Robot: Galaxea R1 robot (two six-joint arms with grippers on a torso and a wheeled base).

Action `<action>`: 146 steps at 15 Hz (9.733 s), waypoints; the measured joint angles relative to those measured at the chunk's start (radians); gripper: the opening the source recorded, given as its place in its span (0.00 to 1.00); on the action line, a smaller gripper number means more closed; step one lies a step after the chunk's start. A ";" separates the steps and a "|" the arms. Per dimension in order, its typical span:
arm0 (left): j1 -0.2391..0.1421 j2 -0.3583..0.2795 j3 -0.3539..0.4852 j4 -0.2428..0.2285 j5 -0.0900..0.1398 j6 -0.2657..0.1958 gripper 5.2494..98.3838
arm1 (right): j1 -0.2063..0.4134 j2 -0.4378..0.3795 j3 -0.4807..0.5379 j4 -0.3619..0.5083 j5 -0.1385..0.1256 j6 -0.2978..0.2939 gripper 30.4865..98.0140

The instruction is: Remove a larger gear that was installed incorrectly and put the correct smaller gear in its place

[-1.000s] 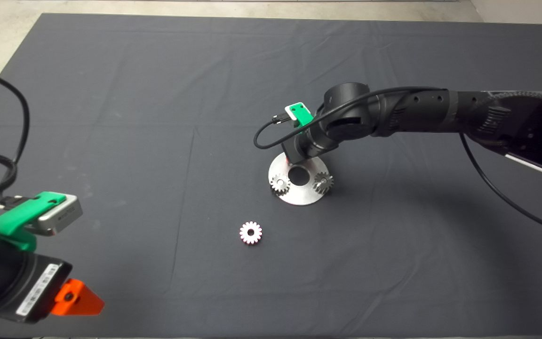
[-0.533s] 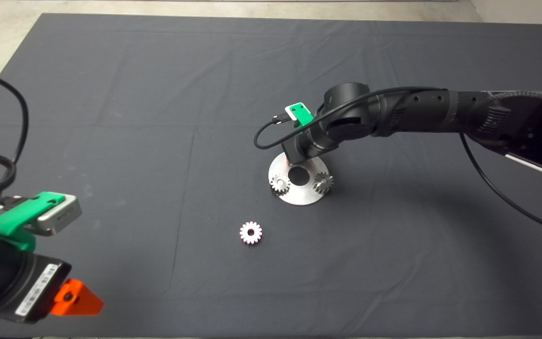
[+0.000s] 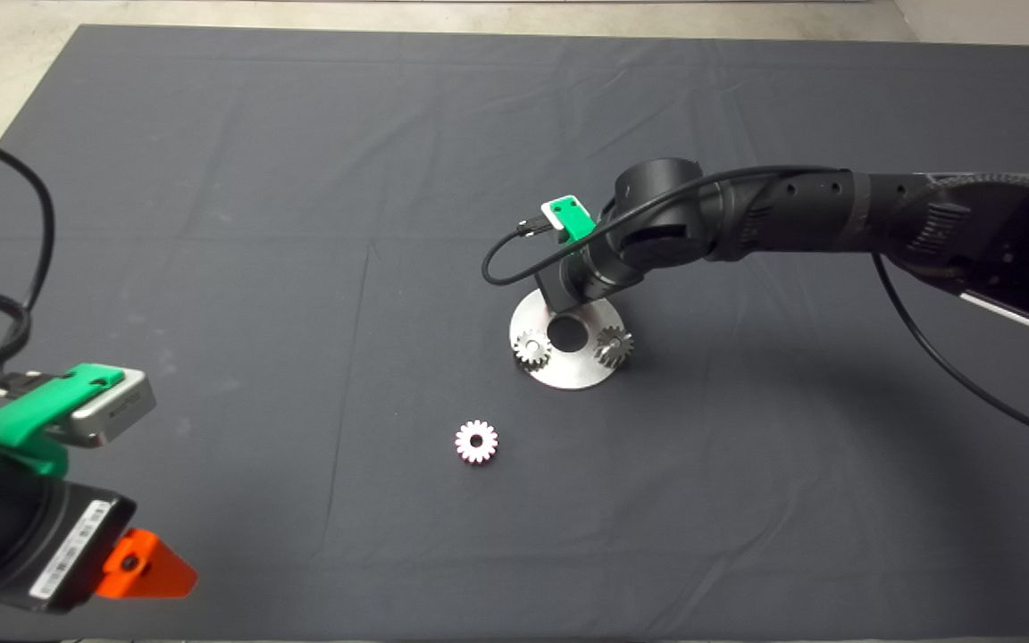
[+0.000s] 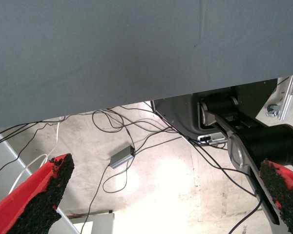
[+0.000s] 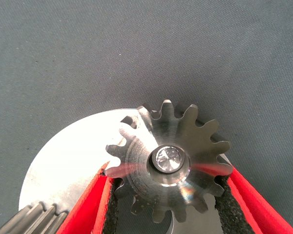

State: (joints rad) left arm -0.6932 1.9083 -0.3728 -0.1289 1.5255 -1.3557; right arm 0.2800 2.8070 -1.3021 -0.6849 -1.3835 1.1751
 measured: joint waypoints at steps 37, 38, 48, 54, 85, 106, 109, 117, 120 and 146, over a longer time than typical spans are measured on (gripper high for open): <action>0.000 0.000 0.004 0.000 0.000 0.000 0.99 | 0.029 -0.386 0.324 0.001 -0.138 0.215 0.20; 0.000 0.000 0.004 0.000 0.000 0.000 0.99 | 0.028 -0.386 0.325 0.001 -0.139 0.215 0.21; 0.000 0.000 0.007 0.000 0.000 0.000 0.99 | 0.039 -0.386 0.374 -0.001 -0.139 0.217 0.34; 0.000 0.001 0.022 0.044 -0.172 0.066 0.99 | 0.040 -0.386 0.378 0.001 -0.140 0.217 0.48; 0.405 0.534 -0.107 0.774 -0.092 -0.229 0.96 | 0.222 -0.525 0.540 0.083 -0.147 0.217 0.64; 0.521 0.708 -0.284 0.882 -0.001 -0.230 0.96 | 0.255 -0.569 0.571 0.118 -0.146 0.214 0.64; 0.524 0.708 -0.321 0.895 0.000 -0.230 0.96 | 0.259 -0.581 0.588 0.128 -0.144 0.214 0.64; 0.561 0.708 -0.348 0.923 0.000 -0.226 0.96 | 0.306 -0.587 0.593 0.184 -0.147 0.214 0.71; 0.566 0.707 -0.348 0.931 0.001 -0.226 0.96 | 0.357 -0.587 0.622 0.264 -0.147 0.214 0.78; 0.604 0.719 -0.399 0.981 0.006 -0.220 0.70 | 0.494 -0.705 0.854 0.704 -0.147 0.202 0.85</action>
State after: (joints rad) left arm -0.0889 2.6270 -0.7721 0.8519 1.5317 -1.5760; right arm 0.7736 2.1023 -0.4483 0.0191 -1.5309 1.3772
